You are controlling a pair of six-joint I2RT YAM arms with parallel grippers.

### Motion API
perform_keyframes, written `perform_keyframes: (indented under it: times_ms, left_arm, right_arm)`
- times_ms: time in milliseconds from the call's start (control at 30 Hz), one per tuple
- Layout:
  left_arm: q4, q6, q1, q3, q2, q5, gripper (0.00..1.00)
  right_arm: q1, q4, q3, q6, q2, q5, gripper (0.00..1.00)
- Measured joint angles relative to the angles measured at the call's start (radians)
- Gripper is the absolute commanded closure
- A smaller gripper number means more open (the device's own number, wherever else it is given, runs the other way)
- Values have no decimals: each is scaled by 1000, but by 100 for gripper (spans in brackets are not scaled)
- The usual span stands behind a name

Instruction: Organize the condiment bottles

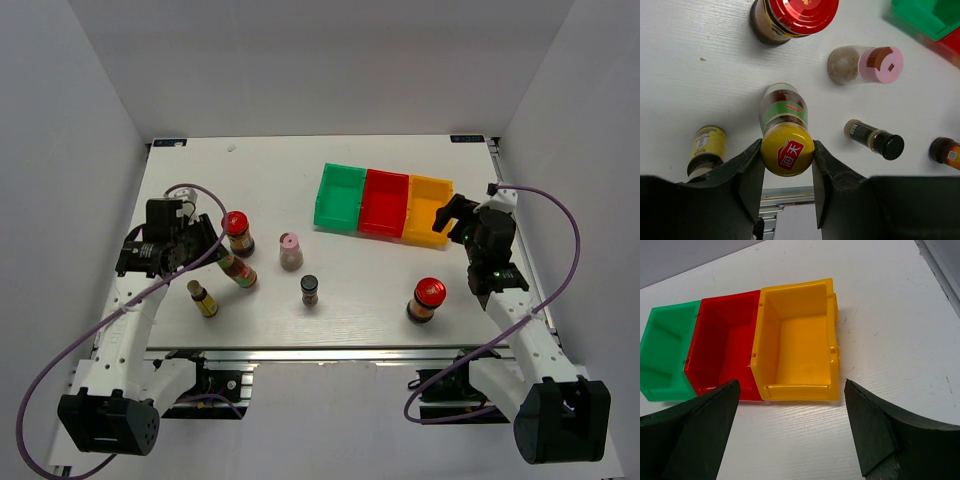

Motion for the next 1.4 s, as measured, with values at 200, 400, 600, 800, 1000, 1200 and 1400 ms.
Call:
perform_keyframes:
  times_ms: [200, 400, 600, 800, 1000, 1200, 1400]
  left_arm:
    - [12, 1, -5, 14, 3, 17, 100]
    - [20, 4, -21, 51, 5, 88, 100]
    - [24, 4, -41, 97, 5, 140, 100]
    - [37, -1, -45, 172, 5, 167, 100]
    - [183, -50, -71, 184, 15, 231, 100]
    - [308, -92, -126, 232, 120, 234, 100]
    - [383, -64, -307, 404, 341, 107, 100]
  right_arm:
    - [0, 0, 0, -6, 2, 3, 11]
    - [0, -7, 0, -15, 13, 40, 11]
    - [0, -14, 0, -19, 19, 48, 11]
    - [0, -23, 0, -26, 28, 55, 11]
    - [0, -23, 0, -31, 36, 56, 11]
    - [0, -22, 0, -32, 64, 54, 11]
    - [0, -31, 4, -31, 112, 59, 11]
